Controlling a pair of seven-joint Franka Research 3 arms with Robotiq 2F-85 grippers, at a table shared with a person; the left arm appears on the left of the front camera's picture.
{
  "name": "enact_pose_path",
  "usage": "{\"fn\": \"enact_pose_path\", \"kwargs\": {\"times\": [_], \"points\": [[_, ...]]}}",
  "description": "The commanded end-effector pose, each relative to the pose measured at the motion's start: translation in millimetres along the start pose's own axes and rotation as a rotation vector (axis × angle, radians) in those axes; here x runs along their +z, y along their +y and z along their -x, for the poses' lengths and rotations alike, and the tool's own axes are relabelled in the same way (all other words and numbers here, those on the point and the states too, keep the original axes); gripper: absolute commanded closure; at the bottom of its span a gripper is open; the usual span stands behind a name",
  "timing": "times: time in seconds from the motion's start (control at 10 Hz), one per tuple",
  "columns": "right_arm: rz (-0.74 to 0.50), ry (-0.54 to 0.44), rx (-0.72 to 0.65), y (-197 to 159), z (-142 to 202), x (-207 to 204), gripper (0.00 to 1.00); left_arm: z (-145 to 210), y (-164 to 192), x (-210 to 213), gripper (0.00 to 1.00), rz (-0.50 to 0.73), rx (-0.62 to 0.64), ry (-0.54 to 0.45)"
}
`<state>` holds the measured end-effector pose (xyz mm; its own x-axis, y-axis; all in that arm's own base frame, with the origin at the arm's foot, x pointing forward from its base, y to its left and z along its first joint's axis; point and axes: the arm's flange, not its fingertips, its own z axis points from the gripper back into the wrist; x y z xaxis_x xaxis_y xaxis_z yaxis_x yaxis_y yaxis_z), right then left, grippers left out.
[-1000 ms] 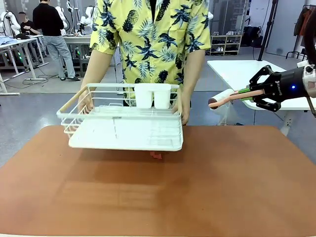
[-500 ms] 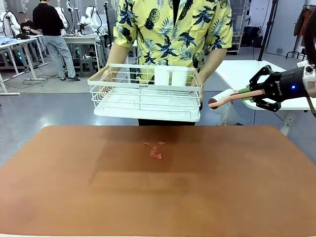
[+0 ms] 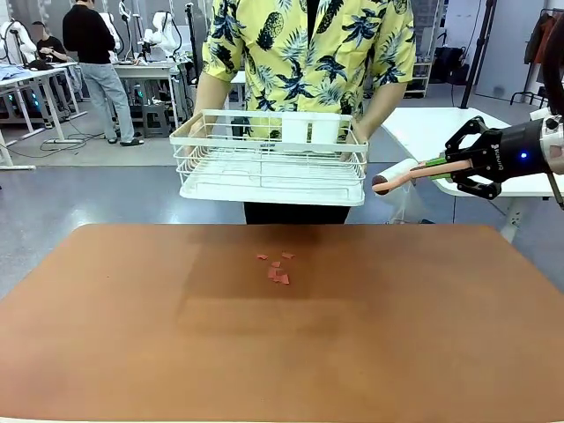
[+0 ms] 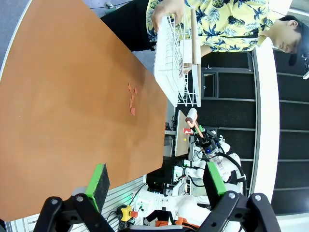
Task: Clean the table.
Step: Clean the table with the Lint Roller when the human lifts the Dish drying rack.
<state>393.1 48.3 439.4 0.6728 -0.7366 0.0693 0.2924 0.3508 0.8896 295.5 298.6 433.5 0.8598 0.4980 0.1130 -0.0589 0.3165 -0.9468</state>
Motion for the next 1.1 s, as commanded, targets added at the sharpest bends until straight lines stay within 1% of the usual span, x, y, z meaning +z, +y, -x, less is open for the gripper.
{"fn": "enact_pose_path", "kwargs": {"times": [0.0,0.1,0.2,0.3,0.4,0.5,0.6,0.7,0.8,0.9,1.0], "points": [[0.001,0.001,0.0,0,0,0,0.99,3,0,1,0.0,0.013,-0.003,-0.005],[0.0,0.0,0.0,0,0,0,0.79,3,0,1,0.0,0.013,-0.003,-0.005],[0.01,0.063,0.041,10,-2,5,0.79,3,0,1,0.0,0.013,-0.003,-0.005],[0.031,0.16,0.123,28,-10,7,0.79,3,0,1,0.0,0.013,-0.003,-0.005],[0.101,0.276,0.232,52,-27,-1,0.79,3,0,1,0.0,0.013,-0.003,-0.005],[0.169,0.316,0.288,72,-38,-15,0.79,3,0,1,0.0,0.013,-0.003,-0.005],[0.241,0.414,0.391,93,-50,-35,0.79,3,0,1,0.0,0.013,-0.003,-0.005],[0.269,0.478,0.418,101,-59,-48,0.79,3,0,1,0.0,0.013,-0.003,-0.005],[0.288,0.54,0.465,105,-69,-78,0.79,3,0,1,0.0,0.013,-0.003,-0.005],[0.362,0.556,0.504,97,-70,-107,0.79,3,0,1,0.0,0.013,-0.003,-0.005],[0.383,0.585,0.466,88,-69,-130,0.79,3,0,1,0.0,0.013,-0.003,-0.005]]}}
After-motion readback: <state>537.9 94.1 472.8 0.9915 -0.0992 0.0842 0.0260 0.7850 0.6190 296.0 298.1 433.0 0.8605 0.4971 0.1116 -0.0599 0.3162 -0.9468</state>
